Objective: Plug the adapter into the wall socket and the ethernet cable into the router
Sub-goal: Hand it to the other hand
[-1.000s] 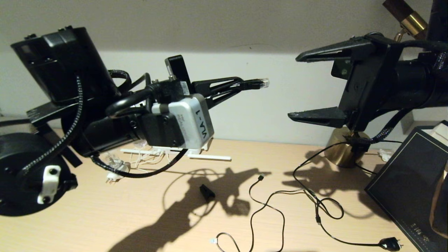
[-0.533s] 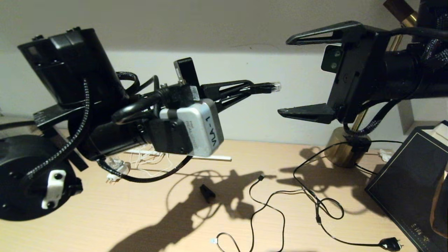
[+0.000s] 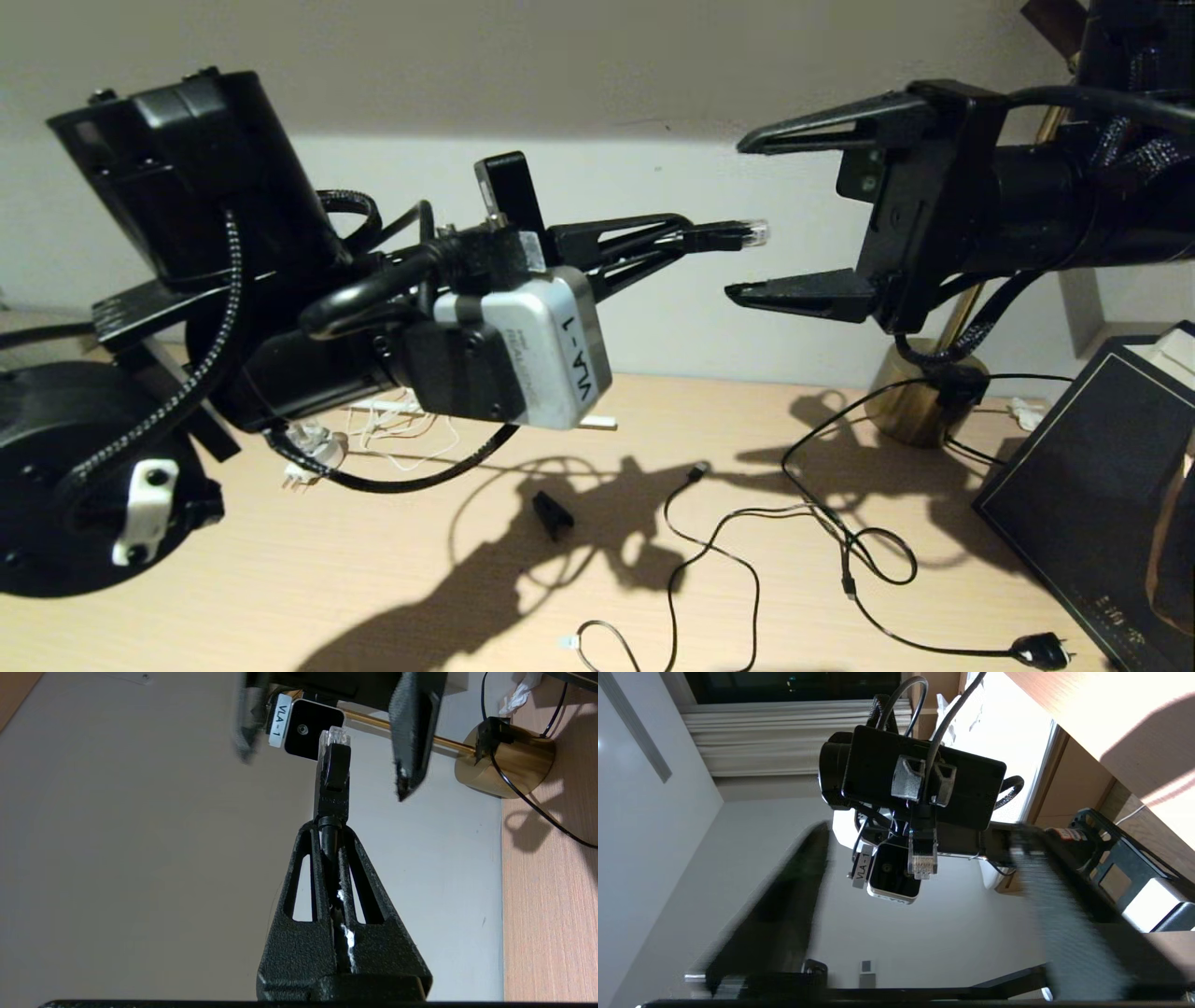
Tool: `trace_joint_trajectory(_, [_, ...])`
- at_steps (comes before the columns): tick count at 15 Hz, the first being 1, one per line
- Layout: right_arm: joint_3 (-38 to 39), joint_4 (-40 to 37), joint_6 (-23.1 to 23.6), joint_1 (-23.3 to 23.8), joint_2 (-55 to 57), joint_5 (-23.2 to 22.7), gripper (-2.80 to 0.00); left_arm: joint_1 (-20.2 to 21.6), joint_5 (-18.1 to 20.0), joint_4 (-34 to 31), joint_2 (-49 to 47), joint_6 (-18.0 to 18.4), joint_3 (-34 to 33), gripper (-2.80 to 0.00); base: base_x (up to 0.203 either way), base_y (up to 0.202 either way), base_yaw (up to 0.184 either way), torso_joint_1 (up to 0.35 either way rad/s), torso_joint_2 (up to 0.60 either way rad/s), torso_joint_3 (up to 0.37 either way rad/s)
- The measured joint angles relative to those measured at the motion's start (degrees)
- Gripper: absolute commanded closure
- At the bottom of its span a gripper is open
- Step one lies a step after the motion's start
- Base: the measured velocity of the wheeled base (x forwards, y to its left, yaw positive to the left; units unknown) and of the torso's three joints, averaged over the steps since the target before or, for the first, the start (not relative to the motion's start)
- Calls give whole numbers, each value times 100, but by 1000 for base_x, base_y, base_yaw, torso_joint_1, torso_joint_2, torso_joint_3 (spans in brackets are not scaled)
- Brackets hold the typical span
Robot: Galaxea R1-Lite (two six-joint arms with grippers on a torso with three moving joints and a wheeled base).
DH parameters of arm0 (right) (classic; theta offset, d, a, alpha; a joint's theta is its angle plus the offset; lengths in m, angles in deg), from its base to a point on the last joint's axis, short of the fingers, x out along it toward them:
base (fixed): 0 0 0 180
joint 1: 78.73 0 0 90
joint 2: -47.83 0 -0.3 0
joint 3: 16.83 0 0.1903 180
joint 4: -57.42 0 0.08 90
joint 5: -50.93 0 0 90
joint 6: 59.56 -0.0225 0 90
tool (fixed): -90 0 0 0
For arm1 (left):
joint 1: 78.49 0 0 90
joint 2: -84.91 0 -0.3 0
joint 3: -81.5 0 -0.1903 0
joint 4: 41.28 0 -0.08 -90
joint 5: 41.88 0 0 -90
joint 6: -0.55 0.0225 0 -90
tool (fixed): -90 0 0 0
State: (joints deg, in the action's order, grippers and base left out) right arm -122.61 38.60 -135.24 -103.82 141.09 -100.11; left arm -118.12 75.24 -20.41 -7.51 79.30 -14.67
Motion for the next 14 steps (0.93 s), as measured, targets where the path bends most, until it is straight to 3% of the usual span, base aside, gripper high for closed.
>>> trace_joint_trajectory(12, [19, -6, -9, -169, 15, 13, 0, -46, -19, 38, -41, -52, 11, 0, 0, 0, 0, 0, 0, 0])
trace_joint_trajectory(13, [22, -6, -10, -169, 12, 18, 0, -46, -19, 39, -41, -52, 9, -280, 0, 0, 0, 0, 0, 0])
trace_joint_trajectory(14, [22, -8, -10, -169, 7, 18, 0, -46, -36, 41, -39, -55, 6, -280, 0, 0, 0, 0, 0, 0])
